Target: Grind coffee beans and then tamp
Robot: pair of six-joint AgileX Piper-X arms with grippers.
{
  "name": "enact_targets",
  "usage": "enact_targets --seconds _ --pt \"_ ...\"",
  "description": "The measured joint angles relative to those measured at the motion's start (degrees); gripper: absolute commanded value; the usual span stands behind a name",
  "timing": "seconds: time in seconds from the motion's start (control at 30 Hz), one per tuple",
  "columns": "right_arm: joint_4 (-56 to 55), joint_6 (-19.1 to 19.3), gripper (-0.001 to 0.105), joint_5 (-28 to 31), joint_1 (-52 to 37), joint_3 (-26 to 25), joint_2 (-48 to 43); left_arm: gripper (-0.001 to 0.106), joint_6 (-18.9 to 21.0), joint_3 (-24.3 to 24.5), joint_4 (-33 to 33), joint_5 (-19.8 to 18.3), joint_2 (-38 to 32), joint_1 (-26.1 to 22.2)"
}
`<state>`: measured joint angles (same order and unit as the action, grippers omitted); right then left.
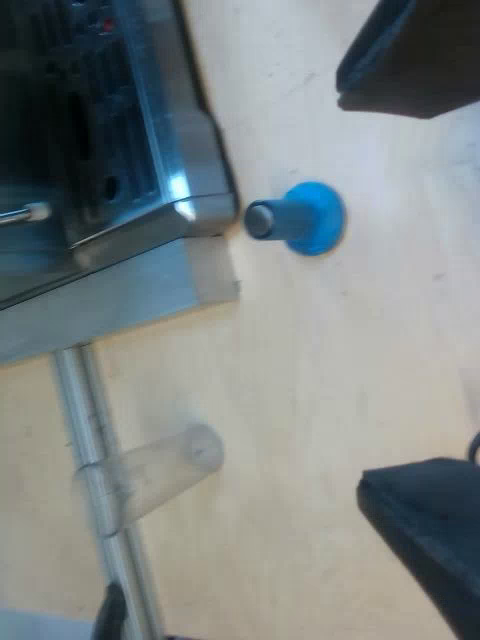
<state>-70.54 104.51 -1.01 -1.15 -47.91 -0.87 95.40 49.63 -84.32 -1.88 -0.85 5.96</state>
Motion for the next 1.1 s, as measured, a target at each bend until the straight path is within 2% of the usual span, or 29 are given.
enact_targets --seconds 0.13,0.27,0.33,0.37,0.43,0.57,0.7,0.87,1.1 --pt "6.5 0.0 0.067 -0.8 0.0 2.6 0.0 0.072 2.2 -1.0 7.0 0.0 0.0 0.0" --pt "15.1 0.0 0.067 -1.6 0.0 7.2 0.0 0.072 2.6 -5.3 17.2 0.0 0.0 0.0" --pt "17.4 0.0 0.067 -1.8 0.0 9.0 0.0 0.072 2.8 -6.4 19.7 0.0 0.0 0.0" --pt "18.1 0.0 0.067 -1.7 0.0 10.3 0.0 0.072 2.8 -8.6 24.4 0.0 0.1 0.0" --pt "18.7 0.0 0.067 -2.0 0.0 11.8 0.0 0.072 2.9 -10.8 26.7 -0.3 0.0 0.0" --pt "18.5 0.0 0.067 -2.2 0.0 15.7 0.0 0.072 3.0 -16.7 26.6 -2.5 0.1 0.0" --pt "17.9 0.0 0.067 -2.2 0.0 19.0 0.1 0.072 3.0 -19.3 24.4 -2.7 0.1 0.0" --pt "17.3 0.0 0.067 -2.2 0.0 21.4 0.1 0.072 2.8 -19.6 24.2 -2.8 0.1 0.0" --pt "17.6 0.0 0.067 -2.2 0.0 21.4 0.1 0.072 0.7 -20.6 25.9 -2.8 0.1 0.0"
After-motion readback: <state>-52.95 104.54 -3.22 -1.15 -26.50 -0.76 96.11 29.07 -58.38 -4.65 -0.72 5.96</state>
